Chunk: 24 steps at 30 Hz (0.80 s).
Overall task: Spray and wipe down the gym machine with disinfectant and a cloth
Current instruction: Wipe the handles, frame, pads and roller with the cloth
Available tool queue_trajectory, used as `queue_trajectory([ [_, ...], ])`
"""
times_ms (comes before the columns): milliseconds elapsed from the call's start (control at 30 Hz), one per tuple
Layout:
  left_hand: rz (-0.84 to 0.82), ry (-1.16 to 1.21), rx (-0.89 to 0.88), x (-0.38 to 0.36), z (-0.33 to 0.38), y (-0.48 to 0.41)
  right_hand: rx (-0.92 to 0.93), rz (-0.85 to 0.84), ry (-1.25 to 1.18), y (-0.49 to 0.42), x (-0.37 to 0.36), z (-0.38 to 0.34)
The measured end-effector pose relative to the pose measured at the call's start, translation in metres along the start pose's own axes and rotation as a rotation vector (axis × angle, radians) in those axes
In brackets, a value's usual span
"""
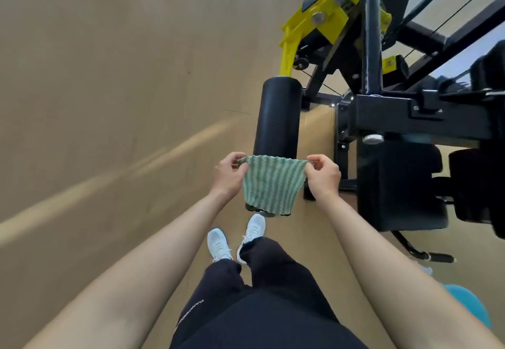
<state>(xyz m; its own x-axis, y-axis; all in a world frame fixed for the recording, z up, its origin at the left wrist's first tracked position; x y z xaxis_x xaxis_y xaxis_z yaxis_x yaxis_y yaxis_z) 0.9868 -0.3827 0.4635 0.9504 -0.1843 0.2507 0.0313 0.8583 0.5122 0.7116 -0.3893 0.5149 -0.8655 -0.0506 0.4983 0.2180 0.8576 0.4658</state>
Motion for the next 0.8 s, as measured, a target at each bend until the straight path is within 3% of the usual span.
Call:
queue_trajectory([
  [133,0.069,-0.223,0.057,-0.002,-0.012,-0.014,-0.002,0.003,0.026,-0.014,-0.019,0.010],
  [200,0.023,-0.265,0.081,-0.016,-0.019,-0.014,0.013,-0.052,0.078,-0.011,-0.036,0.021],
  [333,-0.206,-0.091,0.191,-0.063,-0.039,-0.007,0.038,-0.220,0.104,0.007,-0.082,0.046],
  [433,-0.264,-0.074,0.169,-0.082,-0.042,-0.013,0.062,-0.300,0.178,0.010,-0.110,0.062],
  [633,-0.332,-0.245,0.080,-0.077,-0.018,-0.057,0.031,-0.274,0.305,-0.025,-0.124,0.056],
  [800,-0.402,-0.250,0.049,-0.061,0.004,-0.115,-0.046,-0.228,0.358,-0.067,-0.123,0.032],
])
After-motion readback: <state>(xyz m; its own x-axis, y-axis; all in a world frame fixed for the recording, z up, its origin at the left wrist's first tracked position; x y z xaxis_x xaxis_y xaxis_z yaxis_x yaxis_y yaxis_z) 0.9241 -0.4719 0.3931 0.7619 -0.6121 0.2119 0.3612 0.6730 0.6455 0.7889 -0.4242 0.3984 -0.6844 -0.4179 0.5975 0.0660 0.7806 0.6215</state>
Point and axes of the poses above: each hand's wrist, its own y-axis away from the middle knuckle, its own x-axis out of the back of the hand, z = x × y, the point moved 7 cm from there along -y, towards the middle knuckle, and after that the axes turned 11 degrees about -z, right-handed, at the moved point
